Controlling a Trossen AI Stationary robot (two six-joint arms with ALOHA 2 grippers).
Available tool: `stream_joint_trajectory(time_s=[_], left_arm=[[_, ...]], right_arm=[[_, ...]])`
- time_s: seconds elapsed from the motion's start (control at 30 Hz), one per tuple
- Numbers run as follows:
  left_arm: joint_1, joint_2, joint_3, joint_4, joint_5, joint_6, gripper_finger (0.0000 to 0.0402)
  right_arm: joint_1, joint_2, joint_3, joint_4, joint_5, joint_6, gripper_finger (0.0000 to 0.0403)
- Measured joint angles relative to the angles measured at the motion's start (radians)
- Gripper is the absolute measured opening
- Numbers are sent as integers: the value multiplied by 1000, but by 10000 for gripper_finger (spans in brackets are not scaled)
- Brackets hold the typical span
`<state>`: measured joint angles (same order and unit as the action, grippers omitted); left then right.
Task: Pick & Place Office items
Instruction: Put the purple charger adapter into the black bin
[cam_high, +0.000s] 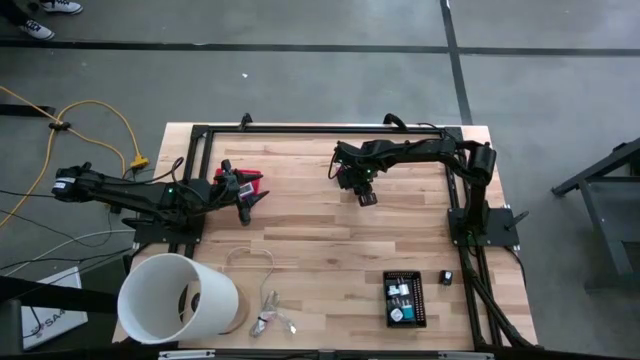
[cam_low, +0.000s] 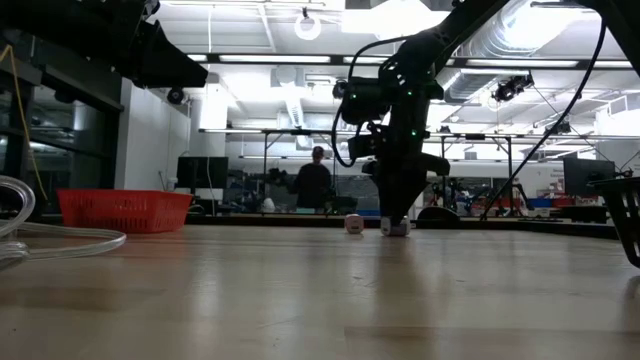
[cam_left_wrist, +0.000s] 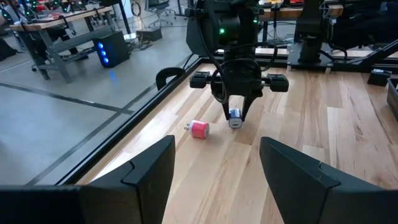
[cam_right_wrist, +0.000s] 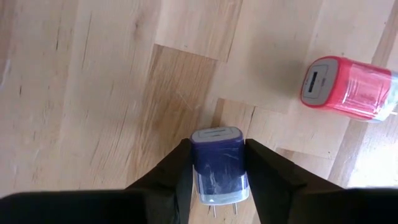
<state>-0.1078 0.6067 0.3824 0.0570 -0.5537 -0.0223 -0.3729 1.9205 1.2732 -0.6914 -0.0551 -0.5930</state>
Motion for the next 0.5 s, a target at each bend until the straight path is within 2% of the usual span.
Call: stream_joint_trajectory(time_s=[0.5], left_arm=[[0,0,0,1,0,0,227]], right_arm=[[76,-44,38,-63,29,68,118]])
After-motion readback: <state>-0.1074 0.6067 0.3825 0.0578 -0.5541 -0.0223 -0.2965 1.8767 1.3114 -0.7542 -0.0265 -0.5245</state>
